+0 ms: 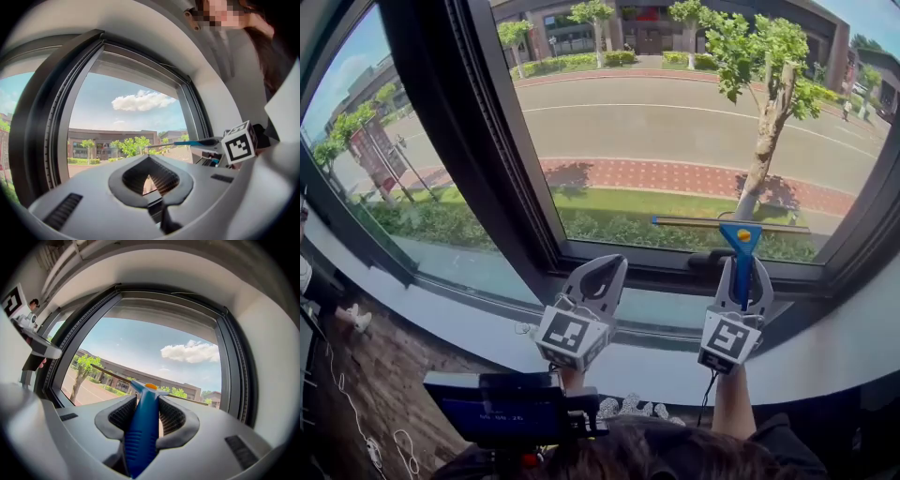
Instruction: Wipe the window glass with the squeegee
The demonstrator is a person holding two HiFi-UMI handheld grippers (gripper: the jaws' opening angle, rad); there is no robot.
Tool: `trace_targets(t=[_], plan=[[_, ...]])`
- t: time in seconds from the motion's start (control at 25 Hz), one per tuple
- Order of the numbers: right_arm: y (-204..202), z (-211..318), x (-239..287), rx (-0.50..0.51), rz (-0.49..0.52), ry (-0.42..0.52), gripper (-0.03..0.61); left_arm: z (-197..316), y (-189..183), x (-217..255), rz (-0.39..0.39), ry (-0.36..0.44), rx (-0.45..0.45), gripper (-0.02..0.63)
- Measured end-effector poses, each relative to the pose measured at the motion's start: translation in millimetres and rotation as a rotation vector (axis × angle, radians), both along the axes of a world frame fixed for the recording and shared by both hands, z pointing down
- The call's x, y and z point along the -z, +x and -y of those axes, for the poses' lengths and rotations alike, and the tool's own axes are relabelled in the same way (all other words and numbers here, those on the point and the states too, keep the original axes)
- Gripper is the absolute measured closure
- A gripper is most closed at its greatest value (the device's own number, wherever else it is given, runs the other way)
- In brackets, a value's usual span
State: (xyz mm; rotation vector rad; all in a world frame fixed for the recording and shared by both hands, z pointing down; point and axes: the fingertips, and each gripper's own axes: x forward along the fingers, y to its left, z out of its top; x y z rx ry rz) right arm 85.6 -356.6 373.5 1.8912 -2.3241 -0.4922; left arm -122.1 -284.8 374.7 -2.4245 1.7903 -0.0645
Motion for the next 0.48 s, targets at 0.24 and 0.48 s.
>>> trace_targets(t=[0.24,0.48], plan=[[-42,0,40,0.021,-0.021,0.079,0.437,-10,-46,-1,-0.014,0.014,0.057,0.612],[-108,5,89,0.06,-0.012,0.154,0.437,-1,-85,-1,-0.019,0.032,-0.001,0.612]])
